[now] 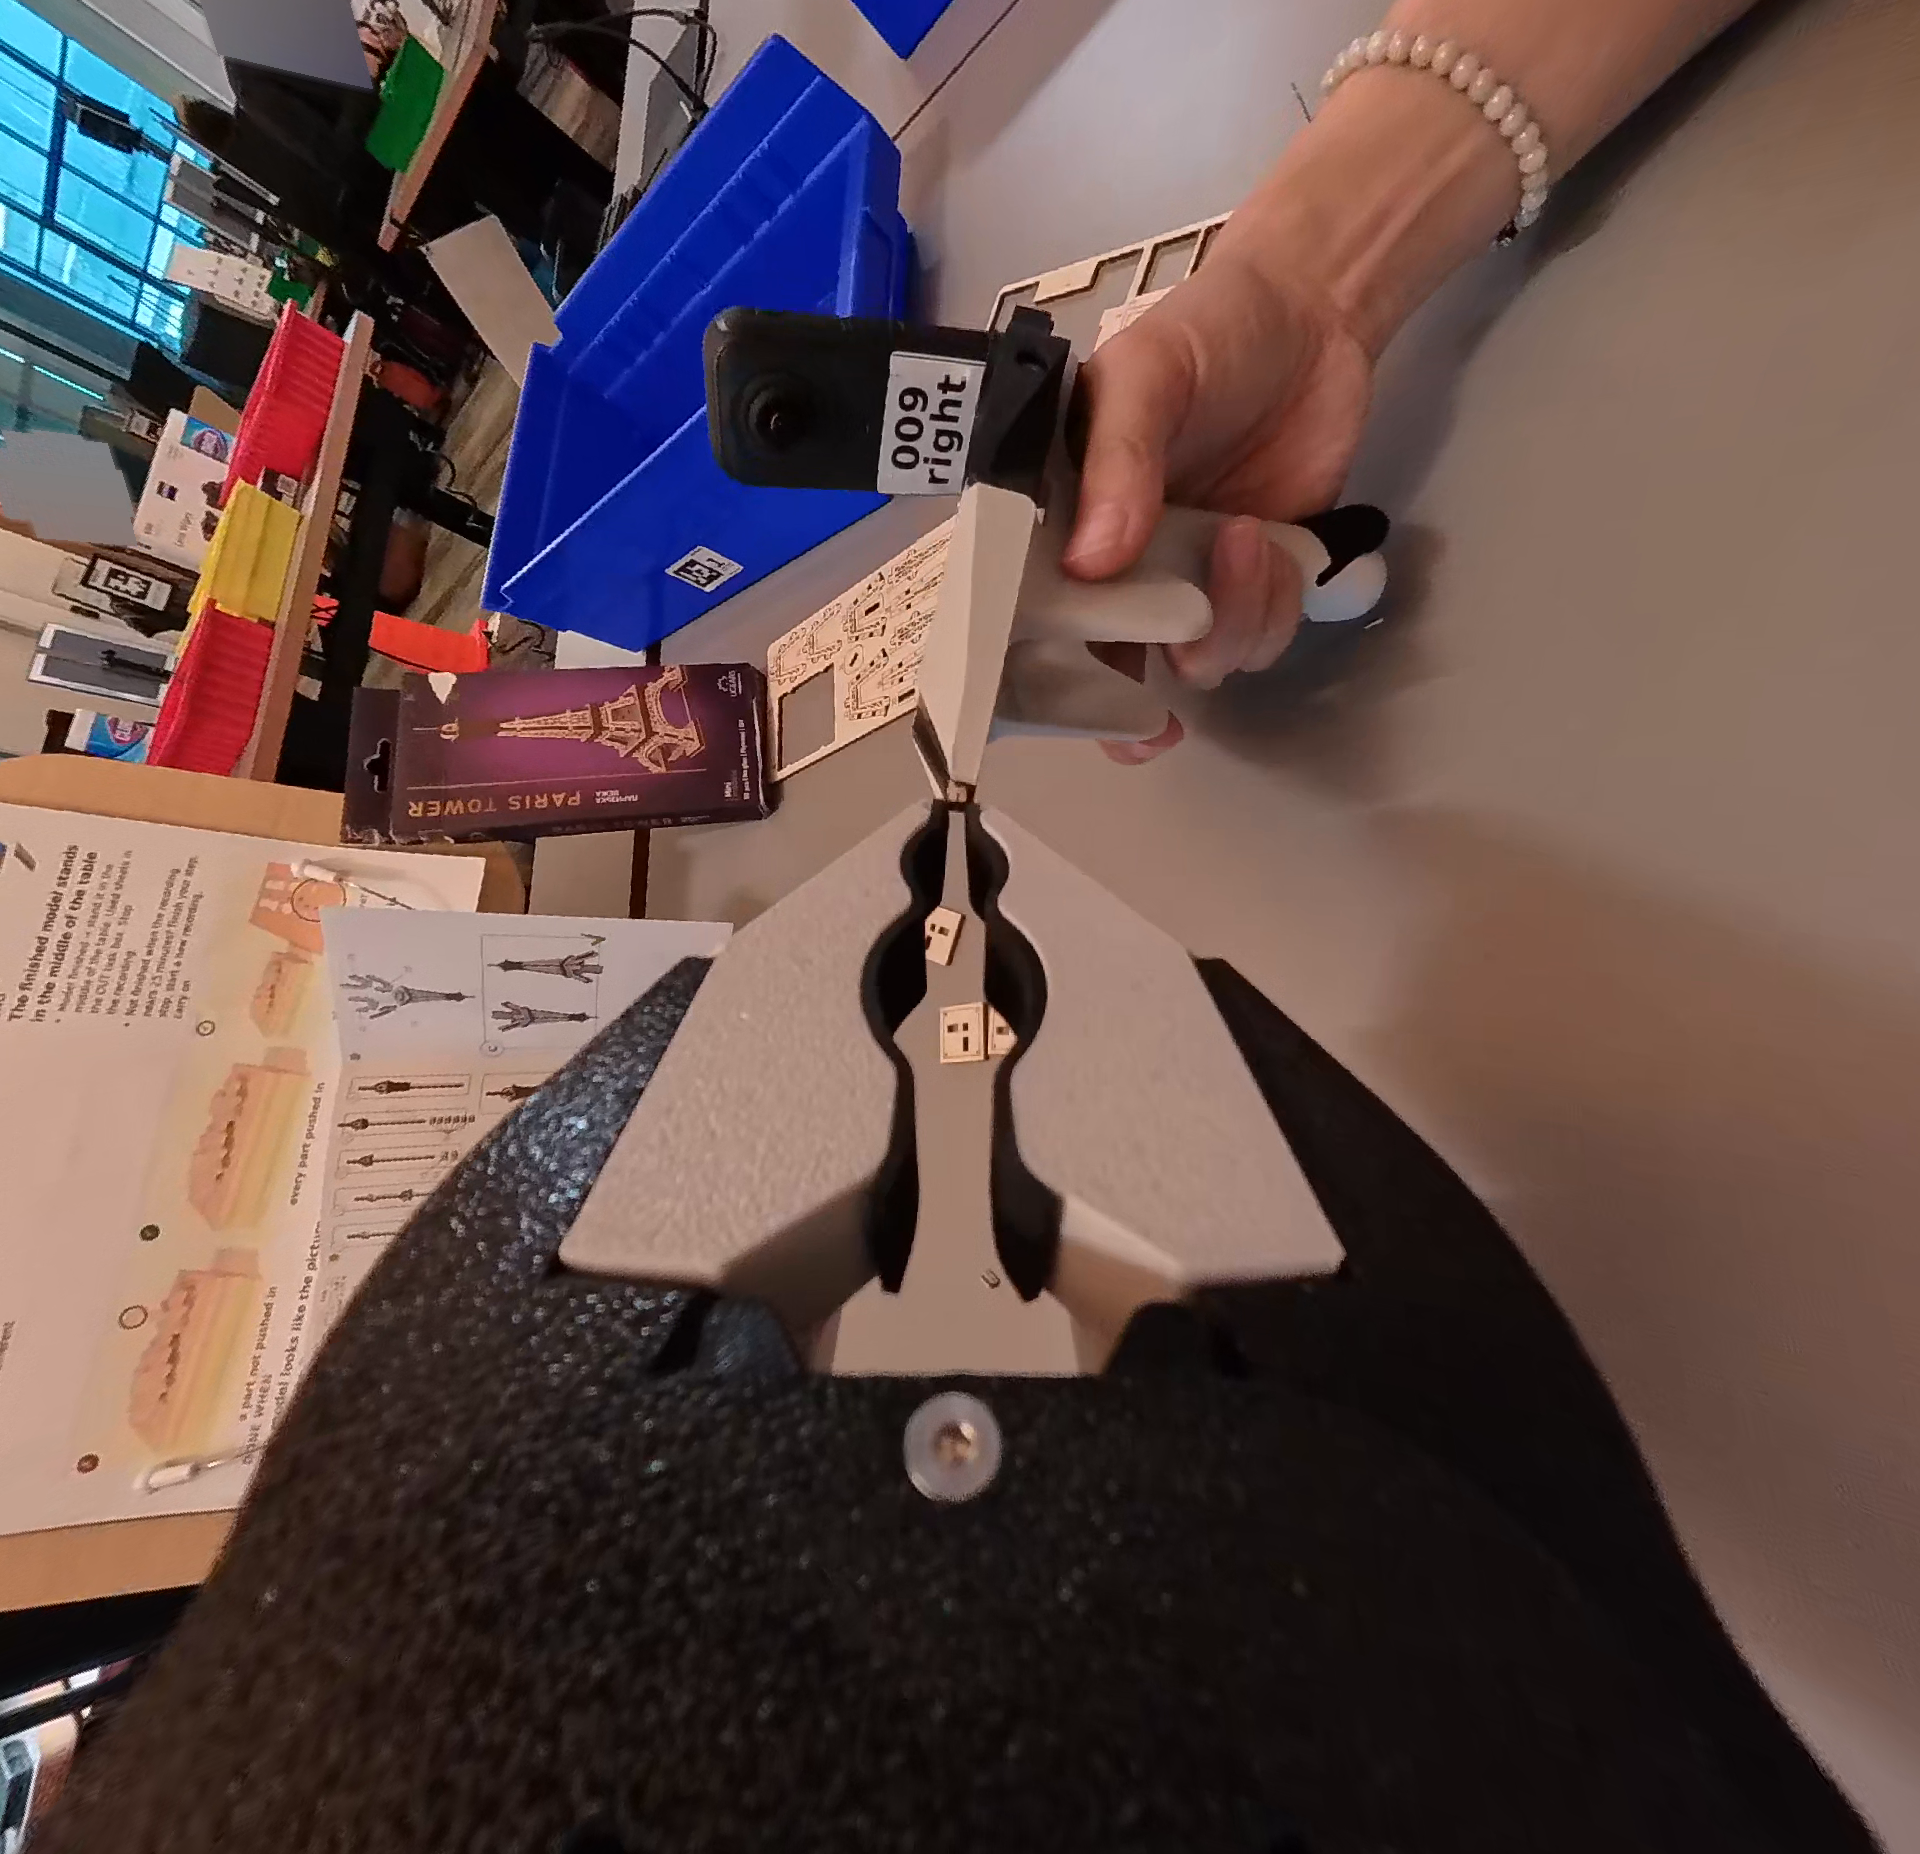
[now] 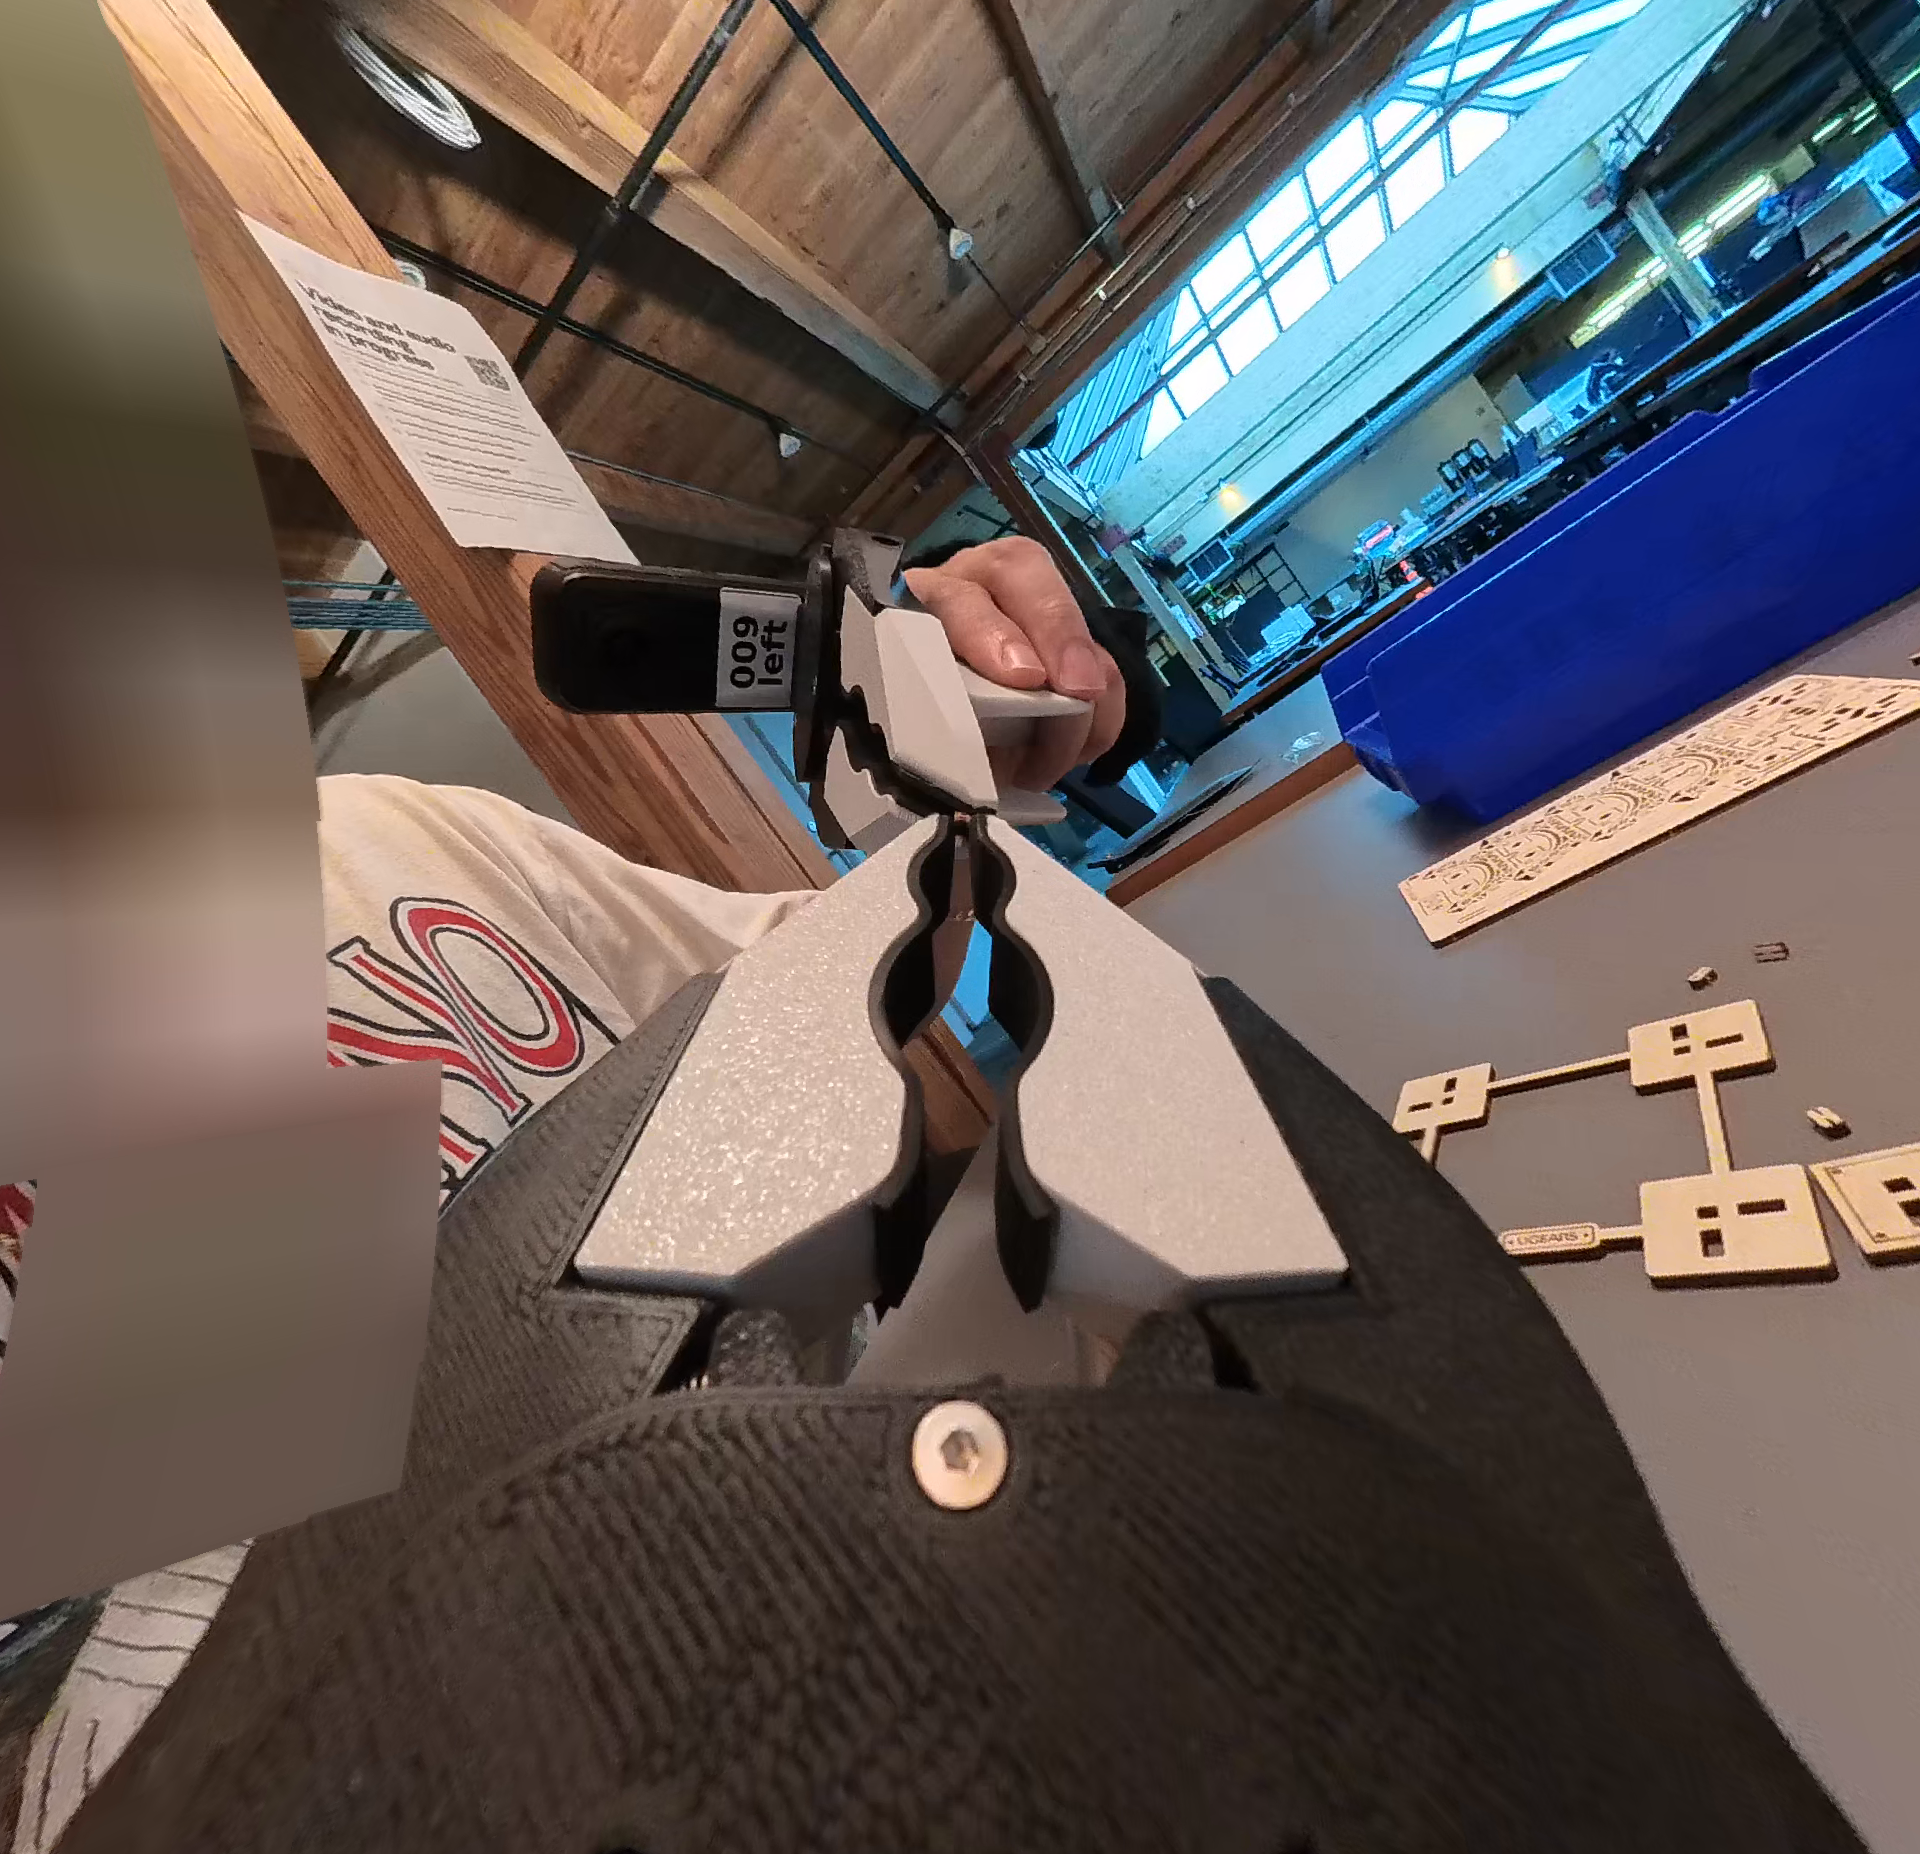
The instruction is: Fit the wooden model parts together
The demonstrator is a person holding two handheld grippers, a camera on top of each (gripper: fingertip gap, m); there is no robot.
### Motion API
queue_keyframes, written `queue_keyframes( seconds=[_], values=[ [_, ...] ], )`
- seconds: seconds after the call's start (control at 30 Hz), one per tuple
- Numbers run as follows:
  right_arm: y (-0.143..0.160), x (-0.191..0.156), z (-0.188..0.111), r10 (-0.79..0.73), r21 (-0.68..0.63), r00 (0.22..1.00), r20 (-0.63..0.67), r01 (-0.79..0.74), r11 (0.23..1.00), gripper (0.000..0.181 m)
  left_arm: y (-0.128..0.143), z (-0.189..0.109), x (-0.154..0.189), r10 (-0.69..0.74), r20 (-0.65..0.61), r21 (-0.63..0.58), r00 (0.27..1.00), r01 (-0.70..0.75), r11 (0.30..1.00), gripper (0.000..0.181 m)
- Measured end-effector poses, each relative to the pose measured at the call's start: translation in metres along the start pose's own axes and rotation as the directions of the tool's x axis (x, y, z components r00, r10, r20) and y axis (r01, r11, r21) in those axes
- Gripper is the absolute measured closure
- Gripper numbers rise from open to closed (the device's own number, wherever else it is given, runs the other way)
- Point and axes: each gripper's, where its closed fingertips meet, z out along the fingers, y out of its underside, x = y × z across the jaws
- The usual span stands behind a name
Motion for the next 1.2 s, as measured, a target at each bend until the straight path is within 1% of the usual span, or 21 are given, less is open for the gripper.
queue_keyframes(
  seconds=[0.73,1.2],
  values=[
    [0.0040,0.0017,0.0009,0.005,-0.021,1.000,-0.004,-0.005,1.000,0.180,0.0028,-0.0008,0.0035,-0.003,-0.021,-0.010,1.000,0.003,1.000,0.181],
    [0.0047,-0.0002,0.0006,0.024,-0.017,1.000,0.013,-0.024,1.000,0.180,-0.0007,-0.0023,0.0026,0.011,-0.024,-0.003,1.000,-0.011,1.000,0.181]
  ],
)
